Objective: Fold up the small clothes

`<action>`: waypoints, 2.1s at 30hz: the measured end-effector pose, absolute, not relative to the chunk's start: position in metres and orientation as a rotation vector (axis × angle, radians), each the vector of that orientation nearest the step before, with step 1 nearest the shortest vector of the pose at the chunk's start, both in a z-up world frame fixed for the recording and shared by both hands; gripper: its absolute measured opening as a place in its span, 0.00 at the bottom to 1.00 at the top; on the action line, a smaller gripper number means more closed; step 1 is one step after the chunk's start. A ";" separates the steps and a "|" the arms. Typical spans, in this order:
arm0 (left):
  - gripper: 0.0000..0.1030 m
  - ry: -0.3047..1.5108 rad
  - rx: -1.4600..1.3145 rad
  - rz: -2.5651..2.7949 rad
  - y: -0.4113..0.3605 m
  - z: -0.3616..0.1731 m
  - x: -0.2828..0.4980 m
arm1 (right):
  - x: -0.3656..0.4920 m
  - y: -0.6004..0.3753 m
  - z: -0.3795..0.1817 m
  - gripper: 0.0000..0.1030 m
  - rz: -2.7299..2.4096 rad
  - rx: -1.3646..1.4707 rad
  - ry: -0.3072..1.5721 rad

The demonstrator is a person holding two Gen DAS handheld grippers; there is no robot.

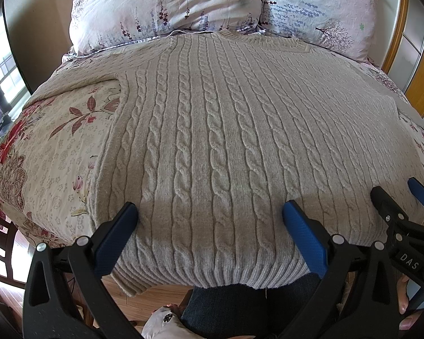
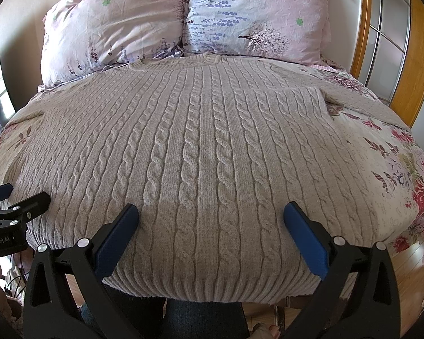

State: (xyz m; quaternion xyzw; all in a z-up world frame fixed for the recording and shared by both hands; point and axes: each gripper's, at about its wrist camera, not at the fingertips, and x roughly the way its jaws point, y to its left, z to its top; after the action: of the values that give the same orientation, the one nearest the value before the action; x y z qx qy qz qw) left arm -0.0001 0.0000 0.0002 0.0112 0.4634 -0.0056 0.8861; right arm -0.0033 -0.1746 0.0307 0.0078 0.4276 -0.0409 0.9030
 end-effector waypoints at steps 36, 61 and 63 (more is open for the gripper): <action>0.98 0.962 0.024 -0.011 0.000 0.000 0.000 | -0.005 -0.175 0.030 0.99 -0.093 0.018 0.864; 0.98 0.945 0.121 0.004 -0.011 0.011 0.036 | 0.033 -0.250 0.064 0.99 -0.042 0.180 0.811; 0.98 0.932 0.143 0.016 -0.015 0.015 0.050 | 0.053 -0.299 0.078 0.97 -0.116 0.314 0.791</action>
State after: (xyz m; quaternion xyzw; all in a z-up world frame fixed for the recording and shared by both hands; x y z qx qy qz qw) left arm 0.0499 -0.0145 0.0154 0.0688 0.4491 0.0078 0.8908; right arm 0.0527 -0.2988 0.0777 0.1520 0.3835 -0.0564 0.9092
